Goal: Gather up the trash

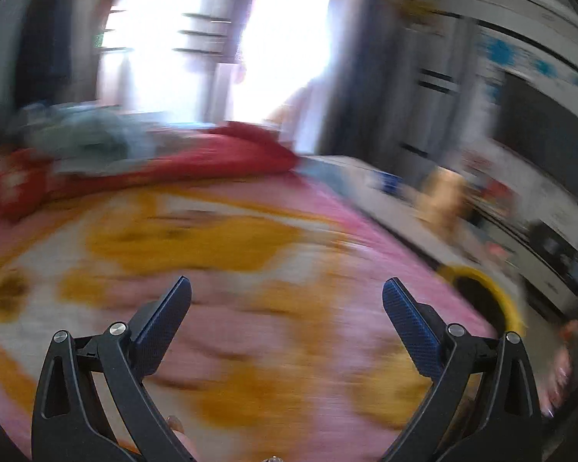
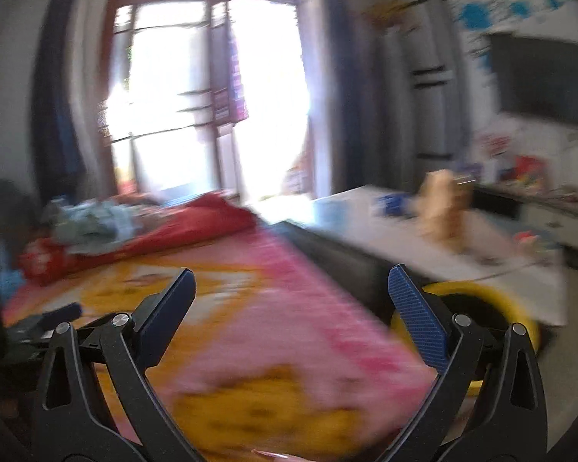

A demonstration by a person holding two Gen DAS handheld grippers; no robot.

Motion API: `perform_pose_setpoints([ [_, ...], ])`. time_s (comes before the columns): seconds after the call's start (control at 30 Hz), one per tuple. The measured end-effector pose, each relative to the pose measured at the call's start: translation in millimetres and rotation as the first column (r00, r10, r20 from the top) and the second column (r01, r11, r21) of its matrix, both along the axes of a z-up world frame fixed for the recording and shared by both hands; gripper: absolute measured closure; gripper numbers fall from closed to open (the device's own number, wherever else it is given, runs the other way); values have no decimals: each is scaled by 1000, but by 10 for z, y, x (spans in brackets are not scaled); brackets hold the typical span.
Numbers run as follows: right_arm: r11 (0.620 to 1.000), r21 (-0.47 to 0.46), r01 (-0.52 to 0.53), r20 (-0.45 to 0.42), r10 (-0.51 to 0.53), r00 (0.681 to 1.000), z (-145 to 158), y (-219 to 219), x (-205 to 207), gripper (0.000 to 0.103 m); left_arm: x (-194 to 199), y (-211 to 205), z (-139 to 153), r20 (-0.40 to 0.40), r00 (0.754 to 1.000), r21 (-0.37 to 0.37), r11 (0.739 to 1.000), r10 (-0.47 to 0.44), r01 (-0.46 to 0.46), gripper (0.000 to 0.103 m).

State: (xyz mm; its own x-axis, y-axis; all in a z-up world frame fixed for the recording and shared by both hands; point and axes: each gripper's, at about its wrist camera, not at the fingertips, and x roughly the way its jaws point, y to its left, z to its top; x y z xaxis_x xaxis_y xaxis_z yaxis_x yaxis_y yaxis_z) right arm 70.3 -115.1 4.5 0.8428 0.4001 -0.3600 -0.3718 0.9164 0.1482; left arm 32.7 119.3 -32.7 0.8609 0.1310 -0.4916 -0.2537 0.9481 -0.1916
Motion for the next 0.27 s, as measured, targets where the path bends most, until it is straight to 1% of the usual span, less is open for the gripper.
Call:
perform_pose_setpoints([
  [0.03,998,4,-65,-49,65,997,-16,225,69,11,-57,235,-4,-9,998,1,998,69,-69,6],
  [0.07,986,23,-166,-138,168,976,-88,616,175,11,-158,645,-32,-42,981,5,982,189,-188,6],
  [0.1,974,27,-223,-200,224,954,-161,898,230,11,-247,980,-69,-78,958,7,961,276,-276,6],
  [0.13,960,14,-281,-268,274,924,-257,1235,279,11,-326,1267,-111,-110,933,10,939,343,-344,6],
  [0.17,931,-7,-365,-341,341,876,-405,1677,304,11,-400,1517,-158,-140,906,19,916,399,-401,6],
  [0.2,906,-41,-422,-385,375,843,-523,2003,293,11,-516,1879,-259,-188,860,30,879,473,-477,6],
  [0.23,876,-80,-476,-424,402,812,-645,2312,258,11,-569,2067,-322,-225,833,35,859,505,-511,6],
  [0.27,832,-131,-538,-467,427,774,-807,2668,204,11,-670,2346,-435,-275,784,37,821,556,-569,6],
])
